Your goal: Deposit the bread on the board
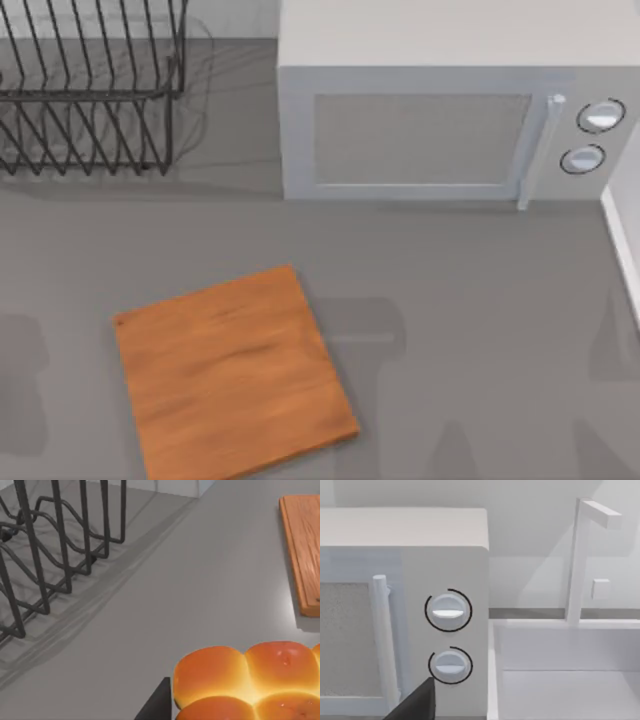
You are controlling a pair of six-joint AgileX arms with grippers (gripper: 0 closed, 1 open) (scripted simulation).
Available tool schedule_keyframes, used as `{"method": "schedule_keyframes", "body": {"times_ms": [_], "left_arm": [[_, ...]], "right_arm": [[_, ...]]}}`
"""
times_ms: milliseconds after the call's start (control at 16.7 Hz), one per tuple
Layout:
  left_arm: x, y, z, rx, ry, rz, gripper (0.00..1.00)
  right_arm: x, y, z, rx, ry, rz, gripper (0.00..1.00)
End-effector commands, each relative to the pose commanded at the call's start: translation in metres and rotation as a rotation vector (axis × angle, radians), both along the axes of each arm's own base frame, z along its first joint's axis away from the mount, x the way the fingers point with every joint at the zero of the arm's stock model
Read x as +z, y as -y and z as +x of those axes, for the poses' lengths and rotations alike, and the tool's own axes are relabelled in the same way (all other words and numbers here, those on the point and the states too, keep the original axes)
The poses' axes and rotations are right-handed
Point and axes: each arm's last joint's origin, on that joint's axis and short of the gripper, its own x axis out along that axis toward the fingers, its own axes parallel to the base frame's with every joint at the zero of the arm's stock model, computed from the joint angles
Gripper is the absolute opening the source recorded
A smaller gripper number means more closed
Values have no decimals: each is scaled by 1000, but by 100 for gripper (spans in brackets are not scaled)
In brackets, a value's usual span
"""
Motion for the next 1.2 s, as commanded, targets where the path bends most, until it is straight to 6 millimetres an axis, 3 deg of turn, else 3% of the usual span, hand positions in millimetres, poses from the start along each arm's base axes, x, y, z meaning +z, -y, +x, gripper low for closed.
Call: {"method": "schedule_keyframes", "body": {"times_ms": [240, 540, 720, 900, 1080, 1200], "left_arm": [[-2, 9, 5, -32, -44, 9, 0], [2, 58, 36, -180, -203, 172, 0], [8, 106, 60, -241, -292, 377, 0], [15, 166, 78, -204, -339, 612, 0], [21, 235, 83, -48, -326, 802, 0], [21, 281, 75, 108, -289, 868, 0]], "right_arm": [[0, 0, 0, 0, 0, 0, 100], [0, 0, 0, 0, 0, 0, 100], [0, 0, 0, 0, 0, 0, 100], [0, 0, 0, 0, 0, 0, 100], [0, 0, 0, 0, 0, 0, 100], [0, 0, 0, 0, 0, 0, 100]]}}
